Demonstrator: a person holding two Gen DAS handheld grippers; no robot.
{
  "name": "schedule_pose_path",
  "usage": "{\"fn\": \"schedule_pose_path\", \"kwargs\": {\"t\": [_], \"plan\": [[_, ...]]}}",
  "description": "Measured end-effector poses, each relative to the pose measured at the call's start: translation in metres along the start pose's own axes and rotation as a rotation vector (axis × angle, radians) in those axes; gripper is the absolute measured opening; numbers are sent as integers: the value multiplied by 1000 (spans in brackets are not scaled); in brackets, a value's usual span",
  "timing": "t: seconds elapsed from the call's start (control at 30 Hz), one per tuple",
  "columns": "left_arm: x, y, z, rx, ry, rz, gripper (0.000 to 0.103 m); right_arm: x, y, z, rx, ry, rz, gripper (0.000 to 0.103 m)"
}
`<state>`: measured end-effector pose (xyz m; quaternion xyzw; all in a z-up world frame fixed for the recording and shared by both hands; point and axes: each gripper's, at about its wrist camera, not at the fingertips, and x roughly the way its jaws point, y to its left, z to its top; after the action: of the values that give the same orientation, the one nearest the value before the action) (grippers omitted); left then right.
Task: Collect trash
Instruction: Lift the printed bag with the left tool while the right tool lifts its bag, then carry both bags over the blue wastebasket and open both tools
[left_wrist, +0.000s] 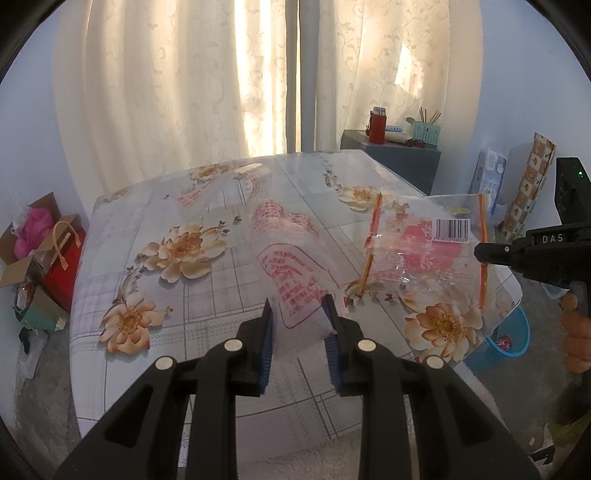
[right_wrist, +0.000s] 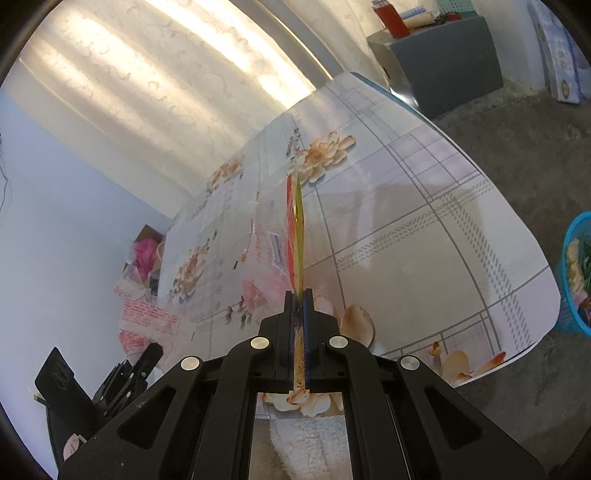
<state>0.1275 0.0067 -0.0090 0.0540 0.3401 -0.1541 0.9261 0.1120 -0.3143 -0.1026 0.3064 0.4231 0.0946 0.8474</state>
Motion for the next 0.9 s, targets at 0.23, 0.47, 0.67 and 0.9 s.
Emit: {"fn": "schedule_pose_path", "kwargs": {"t": [0.23,0.47,0.67,0.9], "plan": [[-2,1,0,-3,-8,0,24,-6,5,-1,-9,-15,6,2],[-8,0,2,-4,-22,-2,24,-17,10,1,-24,-40,19,2],[-13,-8,8,13,-38,-5,24,-31,7,0,-20,-69,43,2],[-19,-34,23,66,-68,-28,24,-59,-11,0,7,-121,61,1]]}}
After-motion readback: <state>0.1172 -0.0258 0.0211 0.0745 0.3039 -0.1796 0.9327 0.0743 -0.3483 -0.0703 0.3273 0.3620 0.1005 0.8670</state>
